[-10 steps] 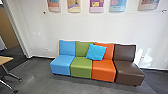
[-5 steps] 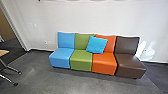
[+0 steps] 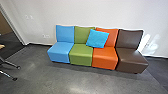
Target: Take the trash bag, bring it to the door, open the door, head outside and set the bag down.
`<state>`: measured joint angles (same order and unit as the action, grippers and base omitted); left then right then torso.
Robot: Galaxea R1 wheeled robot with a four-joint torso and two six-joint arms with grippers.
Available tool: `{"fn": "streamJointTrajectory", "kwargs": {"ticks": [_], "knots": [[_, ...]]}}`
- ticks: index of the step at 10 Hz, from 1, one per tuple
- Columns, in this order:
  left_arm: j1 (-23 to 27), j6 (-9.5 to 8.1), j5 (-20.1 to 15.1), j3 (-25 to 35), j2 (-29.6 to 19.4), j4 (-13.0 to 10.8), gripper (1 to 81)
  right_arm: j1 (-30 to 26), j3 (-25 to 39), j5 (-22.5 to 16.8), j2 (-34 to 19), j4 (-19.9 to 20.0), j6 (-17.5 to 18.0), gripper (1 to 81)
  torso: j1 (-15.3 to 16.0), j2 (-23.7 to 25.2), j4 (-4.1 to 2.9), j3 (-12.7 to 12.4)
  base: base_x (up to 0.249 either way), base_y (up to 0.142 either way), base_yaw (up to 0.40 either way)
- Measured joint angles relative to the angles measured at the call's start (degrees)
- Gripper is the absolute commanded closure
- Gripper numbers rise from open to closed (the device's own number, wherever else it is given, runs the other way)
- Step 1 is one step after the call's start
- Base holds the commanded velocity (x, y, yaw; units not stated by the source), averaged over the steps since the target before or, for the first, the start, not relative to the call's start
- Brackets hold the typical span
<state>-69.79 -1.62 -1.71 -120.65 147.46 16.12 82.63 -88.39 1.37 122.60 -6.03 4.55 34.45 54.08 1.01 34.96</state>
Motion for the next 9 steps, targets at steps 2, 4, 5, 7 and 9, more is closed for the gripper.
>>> {"fn": "streamJointTrajectory", "kwargs": {"ticks": [2, 4, 5, 7, 9], "knots": [[1.5, 0.00, -1.2, 0.0, -0.9, 1.4, 1.0, -0.4, 0.5, 0.1, -0.6, 0.0, 0.0, 1.0, 2.3, 3.7, 0.00, 0.6, 0.000, 0.000, 0.000], [2.6, 0.00, -2.6, -0.1, -1.1, 2.2, 1.0, -1.8, 1.0, -0.4, -0.7, 0.1, 0.3, 1.0, 4.9, 7.7, 0.00, 0.6, 0.000, 0.000, 0.000], [3.0, 0.00, -2.9, -0.2, -1.1, 2.8, 1.0, -2.7, 1.2, -0.4, -0.7, 0.5, 0.5, 1.0, 6.1, 9.7, 0.00, 0.6, 0.000, 0.000, 0.000], [3.4, 0.00, -3.1, -0.6, -1.1, 3.3, 1.0, -3.3, 1.5, -1.5, -0.9, 0.8, 0.6, 1.0, 8.7, 13.9, 0.00, 0.6, 0.000, 0.000, 0.000], [4.1, 0.00, -4.3, -1.2, -0.5, 3.5, 1.0, -3.3, 1.7, -2.2, -2.5, 0.9, 0.7, 1.0, 11.3, 18.1, 0.00, 0.6, 0.000, 0.000, 0.000]]}}
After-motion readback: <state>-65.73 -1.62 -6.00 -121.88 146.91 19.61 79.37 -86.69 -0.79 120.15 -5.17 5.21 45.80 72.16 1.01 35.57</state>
